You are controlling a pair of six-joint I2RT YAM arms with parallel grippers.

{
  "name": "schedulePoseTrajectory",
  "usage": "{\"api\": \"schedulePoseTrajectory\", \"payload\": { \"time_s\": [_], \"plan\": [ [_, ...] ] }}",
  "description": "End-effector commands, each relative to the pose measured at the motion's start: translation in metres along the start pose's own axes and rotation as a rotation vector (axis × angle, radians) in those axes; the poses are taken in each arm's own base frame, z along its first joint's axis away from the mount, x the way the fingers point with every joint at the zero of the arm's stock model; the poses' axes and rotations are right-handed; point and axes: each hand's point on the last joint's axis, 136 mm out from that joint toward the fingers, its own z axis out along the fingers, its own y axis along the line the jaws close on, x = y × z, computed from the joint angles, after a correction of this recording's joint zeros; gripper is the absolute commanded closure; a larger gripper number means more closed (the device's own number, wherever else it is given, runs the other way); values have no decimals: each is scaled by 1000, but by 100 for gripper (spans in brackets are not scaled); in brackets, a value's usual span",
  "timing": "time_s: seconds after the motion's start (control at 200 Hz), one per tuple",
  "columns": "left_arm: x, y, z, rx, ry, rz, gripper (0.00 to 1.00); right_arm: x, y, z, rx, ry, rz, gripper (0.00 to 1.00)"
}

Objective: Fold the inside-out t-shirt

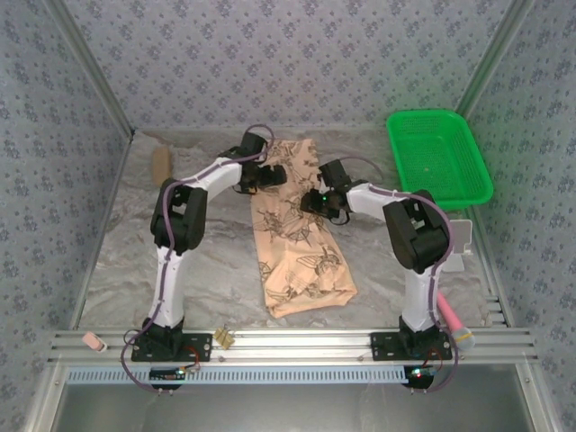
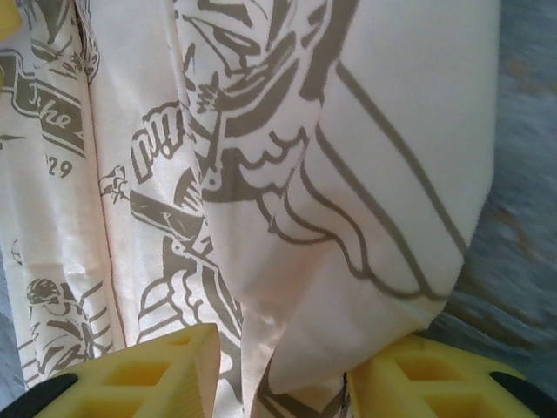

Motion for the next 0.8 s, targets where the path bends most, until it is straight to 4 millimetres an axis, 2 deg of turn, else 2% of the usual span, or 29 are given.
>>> {"api": "schedulePoseTrajectory", "payload": {
  "time_s": [0.0,0.12,0.265,0.3,0.305,0.33,0.42,0.485,0.58,0.625,0.68,0.72,0.745,0.795],
  "plan": [
    [4,39,10,-72,60,-60,5,0,-13,7,90,1,101,52],
    [-12,46,5,-57,33,-57,5,-1,-27,-7,160,-19,144,44],
    [-28,29,0,21,-8,27,4,15,-28,-20,125,8,126,39],
    [-31,24,-3,43,-12,37,4,12,-22,-29,97,-4,113,37],
    [-31,23,-4,44,-11,37,4,17,-25,-29,102,6,114,37],
    [-33,18,-9,65,-9,41,3,22,-26,-34,97,9,104,36],
    [-38,-6,-34,126,-25,86,2,17,-12,-65,52,-27,43,30],
    [-35,-25,-65,152,-49,152,2,13,0,-92,25,-55,-80,28],
    [-17,-41,-109,133,-68,235,1,9,5,-132,56,-115,-211,24],
    [1,-42,-126,122,-56,252,1,8,5,-150,73,-142,-263,24],
    [29,-39,-145,113,-33,255,1,10,9,-170,74,-167,-337,24],
    [53,-35,-156,102,-22,255,1,13,18,-192,54,-204,-405,24],
    [68,-32,-163,87,-23,263,1,15,28,-207,33,-244,-452,24],
    [101,-37,-177,83,-35,350,1,18,55,-244,-40,-362,-580,24]
  ]
}}
